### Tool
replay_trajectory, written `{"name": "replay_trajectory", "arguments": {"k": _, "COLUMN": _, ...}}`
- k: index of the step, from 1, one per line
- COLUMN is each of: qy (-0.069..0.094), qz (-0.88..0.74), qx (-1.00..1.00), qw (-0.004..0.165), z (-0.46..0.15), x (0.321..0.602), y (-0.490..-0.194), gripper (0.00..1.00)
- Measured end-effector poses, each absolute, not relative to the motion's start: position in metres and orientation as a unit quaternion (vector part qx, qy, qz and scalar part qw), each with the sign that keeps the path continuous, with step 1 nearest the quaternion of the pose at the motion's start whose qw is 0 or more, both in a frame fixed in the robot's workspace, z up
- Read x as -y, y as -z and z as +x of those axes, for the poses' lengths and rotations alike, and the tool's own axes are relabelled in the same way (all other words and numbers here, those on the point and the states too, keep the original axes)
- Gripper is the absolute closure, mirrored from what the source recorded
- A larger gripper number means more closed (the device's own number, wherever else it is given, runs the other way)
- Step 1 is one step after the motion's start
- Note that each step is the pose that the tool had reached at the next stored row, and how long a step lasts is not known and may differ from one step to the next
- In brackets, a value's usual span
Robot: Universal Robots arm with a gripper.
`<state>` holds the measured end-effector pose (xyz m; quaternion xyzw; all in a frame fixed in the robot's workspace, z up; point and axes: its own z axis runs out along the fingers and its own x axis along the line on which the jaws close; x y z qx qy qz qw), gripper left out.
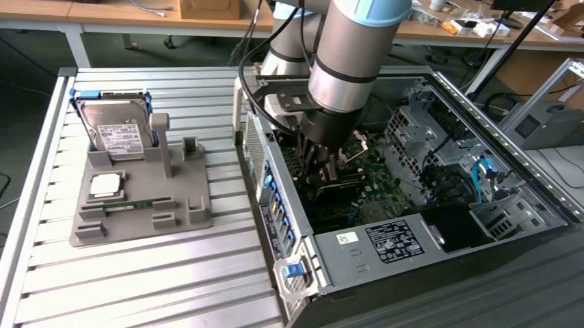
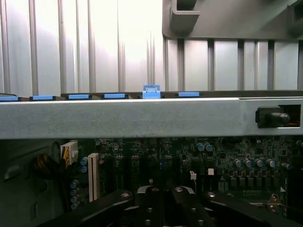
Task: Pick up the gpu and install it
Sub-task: 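Press down on the gpu until it lock into place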
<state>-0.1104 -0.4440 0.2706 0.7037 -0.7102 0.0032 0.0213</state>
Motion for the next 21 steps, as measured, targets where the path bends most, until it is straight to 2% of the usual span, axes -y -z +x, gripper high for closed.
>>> {"name": "replay_trajectory", "arguments": {"k": 8, "qy": -0.003, "qz": 0.706, "qx": 0.708, "qw": 0.021, "z": -0.110, "x": 0.444, "y": -0.270, "gripper": 0.89}}
{"name": "replay_trajectory", "arguments": {"k": 13, "qy": -0.004, "qz": 0.706, "qx": 0.708, "qw": 0.021, "z": -0.110, "x": 0.444, "y": -0.287, "gripper": 0.89}}
{"name": "replay_trajectory", "arguments": {"k": 21, "qy": 0.000, "qz": 0.706, "qx": 0.708, "qw": 0.025, "z": -0.076, "x": 0.444, "y": -0.290, "gripper": 0.89}}
